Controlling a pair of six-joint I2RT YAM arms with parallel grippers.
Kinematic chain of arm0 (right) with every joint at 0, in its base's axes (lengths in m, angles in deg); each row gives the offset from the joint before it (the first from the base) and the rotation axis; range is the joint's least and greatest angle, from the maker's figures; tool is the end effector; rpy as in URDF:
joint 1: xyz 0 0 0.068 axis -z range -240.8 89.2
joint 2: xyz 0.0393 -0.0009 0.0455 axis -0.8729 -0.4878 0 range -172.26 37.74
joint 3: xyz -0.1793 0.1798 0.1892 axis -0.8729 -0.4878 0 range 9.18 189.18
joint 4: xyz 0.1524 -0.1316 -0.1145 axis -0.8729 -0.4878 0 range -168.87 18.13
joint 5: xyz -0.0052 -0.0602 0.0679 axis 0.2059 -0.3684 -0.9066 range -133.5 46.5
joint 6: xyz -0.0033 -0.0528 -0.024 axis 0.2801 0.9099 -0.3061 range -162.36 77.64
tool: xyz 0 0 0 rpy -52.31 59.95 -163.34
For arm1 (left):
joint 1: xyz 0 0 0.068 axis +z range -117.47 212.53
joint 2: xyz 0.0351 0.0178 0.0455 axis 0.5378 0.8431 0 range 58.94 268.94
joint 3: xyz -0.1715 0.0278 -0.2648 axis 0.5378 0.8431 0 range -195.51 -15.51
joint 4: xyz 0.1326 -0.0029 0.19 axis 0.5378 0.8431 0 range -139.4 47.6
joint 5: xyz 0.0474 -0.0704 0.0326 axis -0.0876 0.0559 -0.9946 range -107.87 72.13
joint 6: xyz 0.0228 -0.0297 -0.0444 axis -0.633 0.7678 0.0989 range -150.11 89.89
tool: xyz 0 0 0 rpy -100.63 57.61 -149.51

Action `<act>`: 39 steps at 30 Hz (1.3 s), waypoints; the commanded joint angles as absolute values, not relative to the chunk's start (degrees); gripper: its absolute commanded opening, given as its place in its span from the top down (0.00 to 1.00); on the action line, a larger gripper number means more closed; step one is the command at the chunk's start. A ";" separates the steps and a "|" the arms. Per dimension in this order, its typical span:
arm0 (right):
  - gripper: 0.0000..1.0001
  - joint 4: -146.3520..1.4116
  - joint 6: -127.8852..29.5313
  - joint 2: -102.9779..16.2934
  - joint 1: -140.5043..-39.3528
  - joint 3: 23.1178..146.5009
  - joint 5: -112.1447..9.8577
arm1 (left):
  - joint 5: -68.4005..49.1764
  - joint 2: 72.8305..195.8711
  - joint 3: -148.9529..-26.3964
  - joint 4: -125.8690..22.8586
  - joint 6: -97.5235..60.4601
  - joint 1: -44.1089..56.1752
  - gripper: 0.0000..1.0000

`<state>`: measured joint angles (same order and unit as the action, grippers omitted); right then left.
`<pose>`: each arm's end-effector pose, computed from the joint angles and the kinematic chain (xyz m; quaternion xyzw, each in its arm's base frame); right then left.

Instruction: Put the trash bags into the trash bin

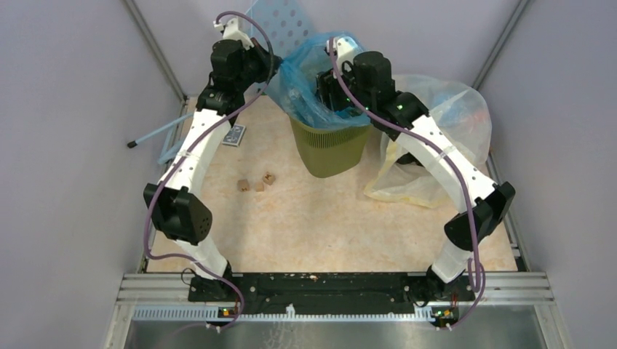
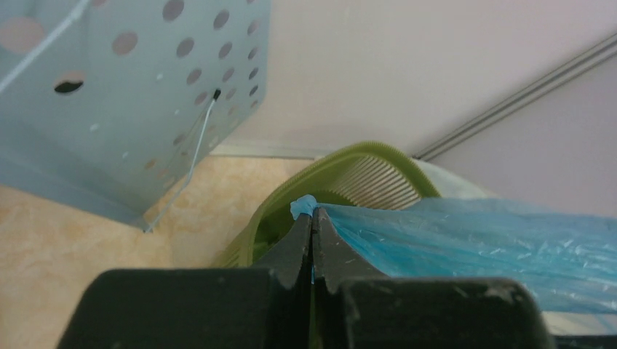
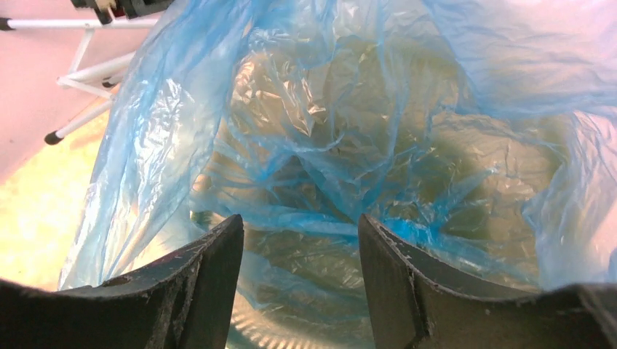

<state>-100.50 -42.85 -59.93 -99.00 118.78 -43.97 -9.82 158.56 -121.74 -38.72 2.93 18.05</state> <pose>0.2888 0.2277 0.4893 -0.2616 0.7584 0.2008 0.5622 0.3774 -0.1034 0.4943 -0.0704 0.7281 -0.3210 0.6016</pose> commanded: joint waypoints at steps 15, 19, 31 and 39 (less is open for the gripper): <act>0.41 -114.02 -56.41 -48.29 -99.56 128.89 -40.59 | -3.71 147.31 -114.24 -44.77 4.85 18.29 1.00; 0.41 -115.79 -61.34 -44.31 -99.61 128.25 -39.84 | -4.28 146.21 -112.91 -45.20 4.78 18.30 1.00; 0.28 -111.53 -68.03 -22.84 -99.53 104.55 -31.51 | -4.25 145.54 -112.62 -44.54 4.49 18.29 1.00; 0.28 -110.99 -67.69 -25.36 -99.56 100.68 -27.75 | -4.13 144.71 -112.21 -44.80 5.55 18.30 1.00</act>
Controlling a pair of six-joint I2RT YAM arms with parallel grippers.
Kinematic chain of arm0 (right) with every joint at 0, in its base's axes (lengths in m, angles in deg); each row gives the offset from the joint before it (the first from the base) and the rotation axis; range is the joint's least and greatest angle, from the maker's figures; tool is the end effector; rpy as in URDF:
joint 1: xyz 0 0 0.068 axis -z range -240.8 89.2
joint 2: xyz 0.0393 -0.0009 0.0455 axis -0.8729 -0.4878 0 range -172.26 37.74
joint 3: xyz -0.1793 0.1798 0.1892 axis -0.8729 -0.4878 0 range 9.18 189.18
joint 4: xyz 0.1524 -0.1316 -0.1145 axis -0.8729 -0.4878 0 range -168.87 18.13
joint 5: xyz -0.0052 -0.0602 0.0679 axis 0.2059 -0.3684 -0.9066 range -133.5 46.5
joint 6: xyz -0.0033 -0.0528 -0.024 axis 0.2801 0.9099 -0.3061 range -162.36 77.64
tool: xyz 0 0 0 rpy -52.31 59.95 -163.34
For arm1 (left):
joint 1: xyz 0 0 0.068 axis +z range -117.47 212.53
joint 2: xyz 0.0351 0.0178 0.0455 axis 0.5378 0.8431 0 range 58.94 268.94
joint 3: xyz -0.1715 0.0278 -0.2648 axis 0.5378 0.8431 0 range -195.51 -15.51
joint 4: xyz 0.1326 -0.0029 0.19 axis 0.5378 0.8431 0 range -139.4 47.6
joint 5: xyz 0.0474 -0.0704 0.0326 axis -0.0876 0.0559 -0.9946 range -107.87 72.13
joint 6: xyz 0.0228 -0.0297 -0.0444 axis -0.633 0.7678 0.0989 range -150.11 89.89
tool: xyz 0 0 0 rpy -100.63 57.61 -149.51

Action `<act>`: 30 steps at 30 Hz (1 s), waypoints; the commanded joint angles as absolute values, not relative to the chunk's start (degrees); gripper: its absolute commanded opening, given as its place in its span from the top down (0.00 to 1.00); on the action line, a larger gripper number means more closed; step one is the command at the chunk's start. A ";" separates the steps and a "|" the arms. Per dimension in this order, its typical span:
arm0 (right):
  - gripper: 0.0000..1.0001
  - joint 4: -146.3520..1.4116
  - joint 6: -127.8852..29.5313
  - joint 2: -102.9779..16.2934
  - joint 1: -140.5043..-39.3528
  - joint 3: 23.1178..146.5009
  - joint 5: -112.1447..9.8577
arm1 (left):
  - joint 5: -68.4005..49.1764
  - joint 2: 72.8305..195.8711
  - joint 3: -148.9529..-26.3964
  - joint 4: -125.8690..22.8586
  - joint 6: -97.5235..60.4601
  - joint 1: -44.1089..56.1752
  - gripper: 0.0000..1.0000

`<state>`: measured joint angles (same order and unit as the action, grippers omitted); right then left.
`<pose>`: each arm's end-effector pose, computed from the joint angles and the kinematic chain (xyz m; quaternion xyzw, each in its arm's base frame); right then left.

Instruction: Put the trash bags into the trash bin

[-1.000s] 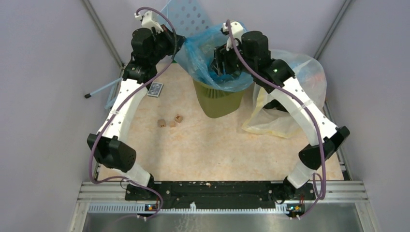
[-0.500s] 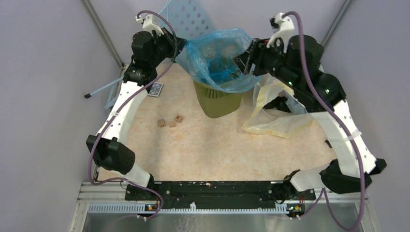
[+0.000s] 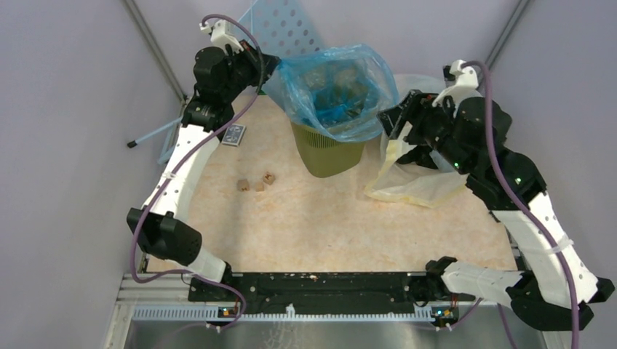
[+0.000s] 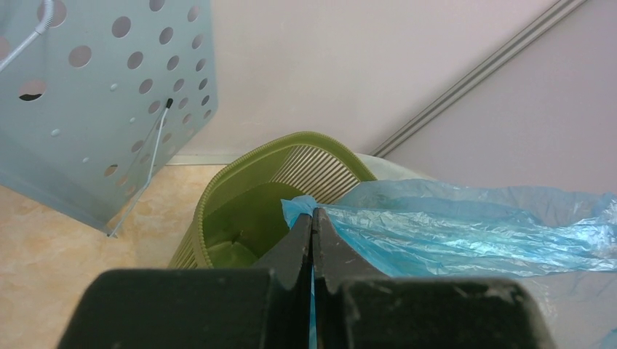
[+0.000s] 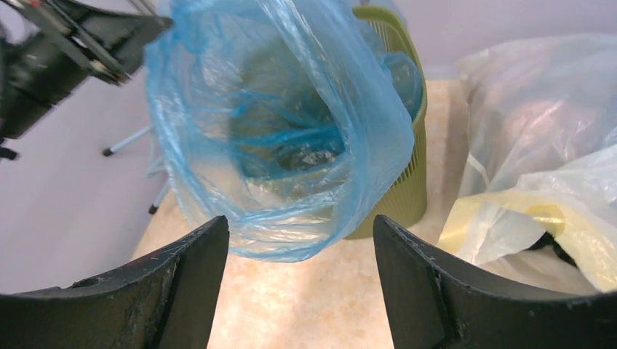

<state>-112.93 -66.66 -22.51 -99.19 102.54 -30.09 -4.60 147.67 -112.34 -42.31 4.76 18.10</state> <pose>0.1044 0.0704 0.5325 -0.0158 0.7529 0.2639 0.6027 0.3173 -0.0914 0.5141 -0.0423 0.6997 -0.3692 0.6102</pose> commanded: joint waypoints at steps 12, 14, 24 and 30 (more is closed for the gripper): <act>0.60 -102.91 -73.67 -27.71 -99.48 93.38 -23.80 | -5.91 145.96 -113.15 -43.75 4.47 18.29 1.00; 0.78 -101.85 -73.60 -28.43 -98.76 93.33 -22.79 | -6.97 147.56 -115.11 -42.90 4.32 18.42 1.00; 1.00 -95.73 -71.21 -35.32 -92.01 100.31 -21.06 | -4.90 158.85 -129.04 -41.90 5.90 20.67 1.00; 1.00 -98.33 -69.99 -39.21 -90.87 104.59 -22.50 | -2.05 160.78 -129.40 -42.47 7.18 21.88 1.00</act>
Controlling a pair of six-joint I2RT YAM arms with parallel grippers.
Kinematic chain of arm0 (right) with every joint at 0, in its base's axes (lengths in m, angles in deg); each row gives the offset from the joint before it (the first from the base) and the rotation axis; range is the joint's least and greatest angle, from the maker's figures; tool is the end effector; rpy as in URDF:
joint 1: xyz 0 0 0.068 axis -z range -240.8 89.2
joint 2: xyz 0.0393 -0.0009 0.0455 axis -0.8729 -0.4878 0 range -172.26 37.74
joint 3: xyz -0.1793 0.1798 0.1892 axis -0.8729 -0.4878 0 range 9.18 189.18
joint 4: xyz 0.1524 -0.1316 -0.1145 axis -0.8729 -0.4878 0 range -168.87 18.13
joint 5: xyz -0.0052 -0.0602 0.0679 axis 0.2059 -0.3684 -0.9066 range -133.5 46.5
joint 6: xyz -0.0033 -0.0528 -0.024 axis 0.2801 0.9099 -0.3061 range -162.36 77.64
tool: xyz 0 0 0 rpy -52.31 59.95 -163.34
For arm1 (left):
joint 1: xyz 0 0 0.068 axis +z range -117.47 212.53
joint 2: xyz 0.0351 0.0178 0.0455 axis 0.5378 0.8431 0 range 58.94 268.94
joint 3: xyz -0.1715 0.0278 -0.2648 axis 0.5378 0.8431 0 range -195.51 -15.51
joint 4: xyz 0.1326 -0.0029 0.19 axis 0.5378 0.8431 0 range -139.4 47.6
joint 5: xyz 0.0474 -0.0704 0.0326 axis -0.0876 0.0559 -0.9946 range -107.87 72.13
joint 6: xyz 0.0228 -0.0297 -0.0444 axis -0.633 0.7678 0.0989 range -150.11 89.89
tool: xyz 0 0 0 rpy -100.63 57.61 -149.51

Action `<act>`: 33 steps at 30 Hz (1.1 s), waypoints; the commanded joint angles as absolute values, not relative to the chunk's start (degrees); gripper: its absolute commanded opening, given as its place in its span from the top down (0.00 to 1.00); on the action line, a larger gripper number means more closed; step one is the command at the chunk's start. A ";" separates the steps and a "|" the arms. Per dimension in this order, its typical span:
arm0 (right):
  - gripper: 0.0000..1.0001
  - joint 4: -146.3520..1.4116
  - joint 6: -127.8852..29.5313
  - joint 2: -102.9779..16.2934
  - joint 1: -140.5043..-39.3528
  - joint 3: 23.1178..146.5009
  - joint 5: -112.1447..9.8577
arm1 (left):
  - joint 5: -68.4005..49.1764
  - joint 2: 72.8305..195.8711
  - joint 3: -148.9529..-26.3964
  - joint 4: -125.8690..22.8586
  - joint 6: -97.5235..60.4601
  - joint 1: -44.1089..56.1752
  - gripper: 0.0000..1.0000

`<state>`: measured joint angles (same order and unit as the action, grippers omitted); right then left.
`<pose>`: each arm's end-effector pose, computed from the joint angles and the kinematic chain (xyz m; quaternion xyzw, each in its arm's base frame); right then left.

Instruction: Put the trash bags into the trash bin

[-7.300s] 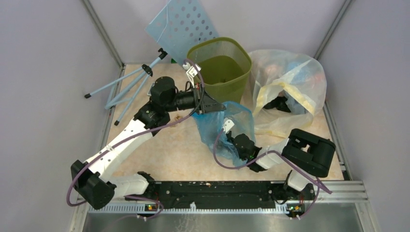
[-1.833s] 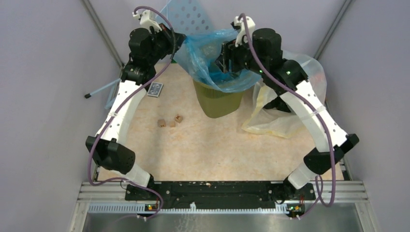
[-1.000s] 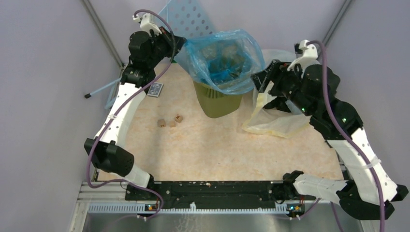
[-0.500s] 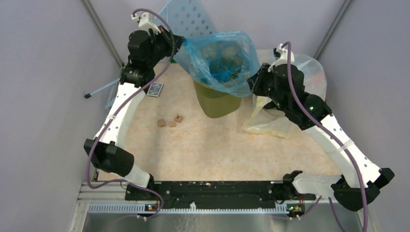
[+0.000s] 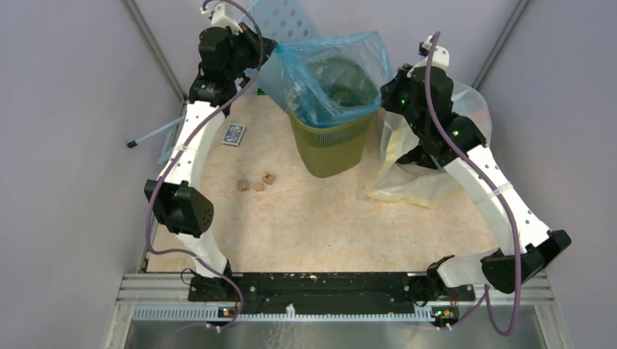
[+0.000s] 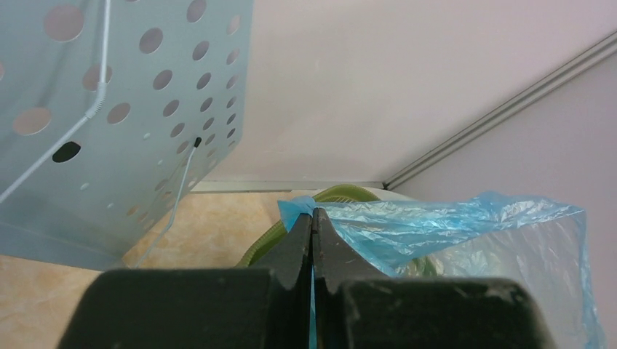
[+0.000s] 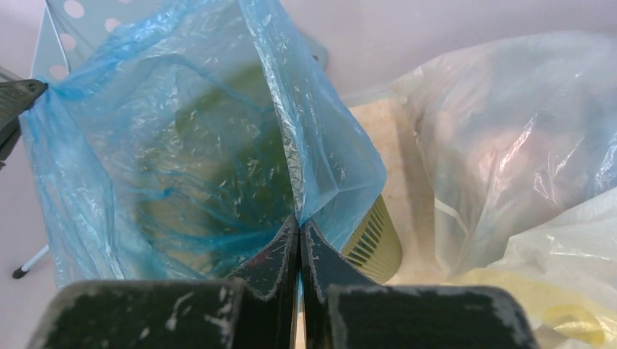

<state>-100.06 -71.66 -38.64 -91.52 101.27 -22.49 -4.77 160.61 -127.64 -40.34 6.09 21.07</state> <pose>0.2191 0.1129 0.5049 0.1047 0.7680 0.1847 0.6042 0.3859 -0.0878 0.5168 -0.0688 0.6952 -0.3602 0.6183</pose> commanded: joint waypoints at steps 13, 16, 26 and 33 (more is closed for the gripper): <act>1.00 -99.21 -70.67 -31.33 -90.87 92.53 -30.57 | 0.48 148.53 -109.39 -47.67 5.90 23.94 1.00; 1.00 -100.67 -70.84 -29.82 -90.87 91.21 -31.96 | 0.97 145.59 -105.78 -48.56 5.84 24.09 1.00; 1.00 -98.71 -71.68 -28.76 -90.86 83.12 -34.08 | -0.30 142.86 -99.82 -47.46 3.31 26.29 1.00; 1.00 -98.99 -69.67 -32.40 -90.84 82.08 -26.67 | 0.53 144.07 -94.69 -52.11 2.99 27.87 1.00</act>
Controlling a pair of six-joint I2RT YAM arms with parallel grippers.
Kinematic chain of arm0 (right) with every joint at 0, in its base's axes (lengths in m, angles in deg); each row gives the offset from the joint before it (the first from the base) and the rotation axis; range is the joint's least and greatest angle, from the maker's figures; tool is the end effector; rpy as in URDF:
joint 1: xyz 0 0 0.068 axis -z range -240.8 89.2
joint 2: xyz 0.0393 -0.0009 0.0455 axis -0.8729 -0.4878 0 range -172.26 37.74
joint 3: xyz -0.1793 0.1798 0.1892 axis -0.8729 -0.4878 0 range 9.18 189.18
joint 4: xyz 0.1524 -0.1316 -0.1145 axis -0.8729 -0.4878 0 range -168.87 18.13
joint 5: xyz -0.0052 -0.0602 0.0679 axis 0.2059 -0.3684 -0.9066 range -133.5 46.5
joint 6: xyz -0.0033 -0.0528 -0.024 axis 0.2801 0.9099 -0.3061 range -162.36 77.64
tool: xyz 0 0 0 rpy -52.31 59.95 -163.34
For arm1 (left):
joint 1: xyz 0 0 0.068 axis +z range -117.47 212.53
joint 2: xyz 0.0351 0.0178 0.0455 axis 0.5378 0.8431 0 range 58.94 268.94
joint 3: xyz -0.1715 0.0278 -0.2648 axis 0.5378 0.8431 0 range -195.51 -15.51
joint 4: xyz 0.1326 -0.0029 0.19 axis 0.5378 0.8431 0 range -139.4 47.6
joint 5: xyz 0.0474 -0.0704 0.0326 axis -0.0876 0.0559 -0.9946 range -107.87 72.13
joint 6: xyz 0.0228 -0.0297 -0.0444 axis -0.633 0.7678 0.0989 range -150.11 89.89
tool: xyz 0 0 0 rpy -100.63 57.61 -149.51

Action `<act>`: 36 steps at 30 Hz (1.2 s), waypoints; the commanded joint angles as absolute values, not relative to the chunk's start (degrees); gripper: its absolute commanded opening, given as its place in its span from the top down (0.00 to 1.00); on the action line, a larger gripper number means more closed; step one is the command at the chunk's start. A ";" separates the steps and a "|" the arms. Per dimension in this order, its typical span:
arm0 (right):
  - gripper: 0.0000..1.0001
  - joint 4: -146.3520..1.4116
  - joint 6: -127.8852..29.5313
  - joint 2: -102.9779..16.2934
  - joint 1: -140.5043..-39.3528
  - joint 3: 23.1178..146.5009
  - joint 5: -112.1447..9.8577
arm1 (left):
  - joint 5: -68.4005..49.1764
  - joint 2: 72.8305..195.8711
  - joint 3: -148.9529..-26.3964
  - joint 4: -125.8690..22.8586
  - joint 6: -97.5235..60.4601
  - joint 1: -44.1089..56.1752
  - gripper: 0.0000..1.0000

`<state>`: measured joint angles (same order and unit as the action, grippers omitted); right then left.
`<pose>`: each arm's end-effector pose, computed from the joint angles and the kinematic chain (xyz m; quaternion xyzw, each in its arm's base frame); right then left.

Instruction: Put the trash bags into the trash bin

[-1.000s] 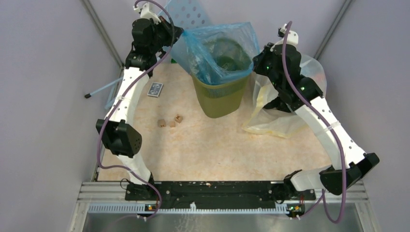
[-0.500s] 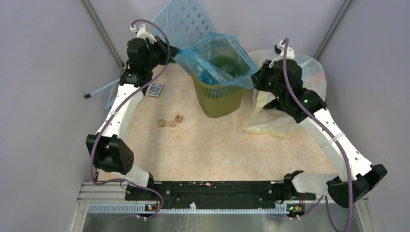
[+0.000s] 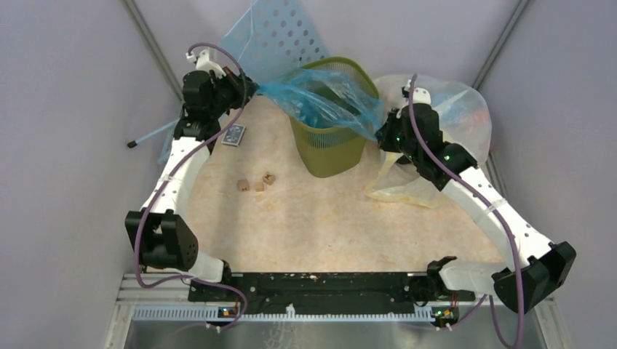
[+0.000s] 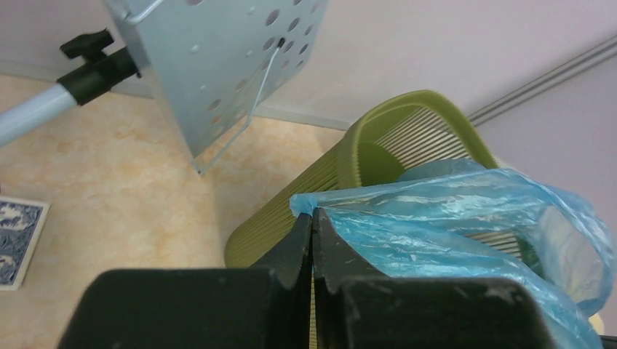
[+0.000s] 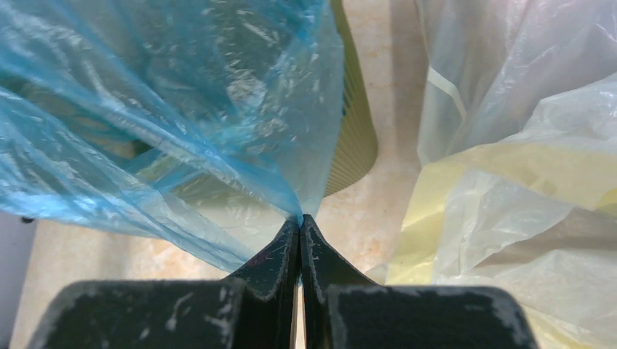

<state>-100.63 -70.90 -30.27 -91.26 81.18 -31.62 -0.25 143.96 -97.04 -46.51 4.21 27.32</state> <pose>0.1910 0.1024 0.4267 0.0417 0.8386 0.1881 0.5096 0.3199 -0.0418 0.4559 -0.0862 0.7385 -0.3303 0.5814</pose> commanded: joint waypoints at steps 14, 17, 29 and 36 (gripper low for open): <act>0.47 -102.49 -74.18 -31.65 -90.68 92.49 -36.21 | 11.21 149.37 -101.56 -59.84 10.70 27.09 1.00; 0.40 -106.94 -74.47 -34.10 -90.77 98.35 -41.94 | 11.55 150.33 -102.73 -60.80 11.87 27.09 1.00; 0.37 -110.54 -49.05 -42.72 -90.94 113.28 -61.47 | 14.06 155.85 -110.11 -62.44 16.07 25.78 1.00; 0.37 -115.85 -43.80 -52.72 -91.01 124.32 -64.41 | 14.10 158.68 -113.79 -62.95 17.34 25.42 1.00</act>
